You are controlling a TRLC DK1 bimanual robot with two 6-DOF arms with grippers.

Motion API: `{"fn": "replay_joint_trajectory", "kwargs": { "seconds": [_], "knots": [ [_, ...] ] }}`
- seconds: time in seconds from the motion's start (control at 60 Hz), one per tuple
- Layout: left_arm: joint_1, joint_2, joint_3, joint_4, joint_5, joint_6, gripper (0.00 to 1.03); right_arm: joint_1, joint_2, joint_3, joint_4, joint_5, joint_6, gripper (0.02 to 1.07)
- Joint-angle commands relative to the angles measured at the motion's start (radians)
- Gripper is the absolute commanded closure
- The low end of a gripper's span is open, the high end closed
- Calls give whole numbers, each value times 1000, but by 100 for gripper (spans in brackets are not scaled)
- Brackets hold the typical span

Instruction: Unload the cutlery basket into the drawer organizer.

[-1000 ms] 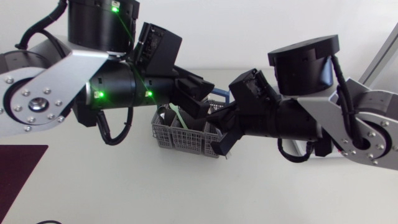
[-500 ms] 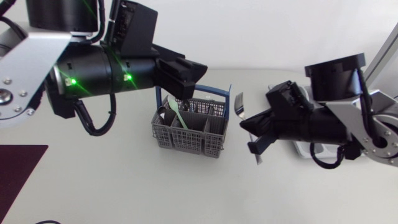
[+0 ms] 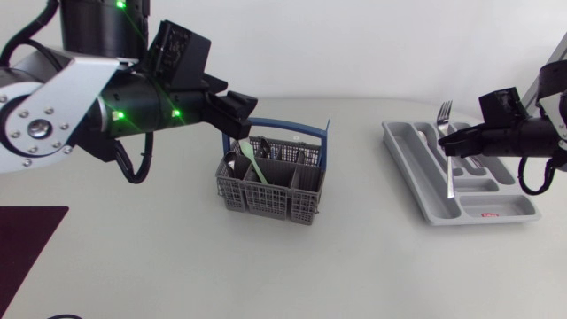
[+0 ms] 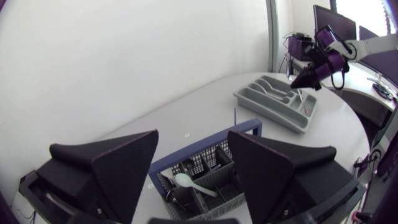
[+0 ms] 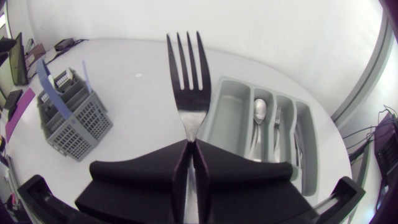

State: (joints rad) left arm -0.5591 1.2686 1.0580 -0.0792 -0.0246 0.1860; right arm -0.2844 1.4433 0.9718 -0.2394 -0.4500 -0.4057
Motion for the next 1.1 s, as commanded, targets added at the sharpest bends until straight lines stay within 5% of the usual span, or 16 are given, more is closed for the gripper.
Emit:
{"fn": "replay_joint_trajectory", "kwargs": {
  "seconds": [0.0, 1.083],
  "knots": [
    [14, 21, -41, -5, -1, 38, 26, -42, 72, 77, -5, -13, -31, 101],
    [-30, 8, -133, -39, -20, 102, 26, -213, 701, 734, -72, 37, -39, 101]
  ]
}}
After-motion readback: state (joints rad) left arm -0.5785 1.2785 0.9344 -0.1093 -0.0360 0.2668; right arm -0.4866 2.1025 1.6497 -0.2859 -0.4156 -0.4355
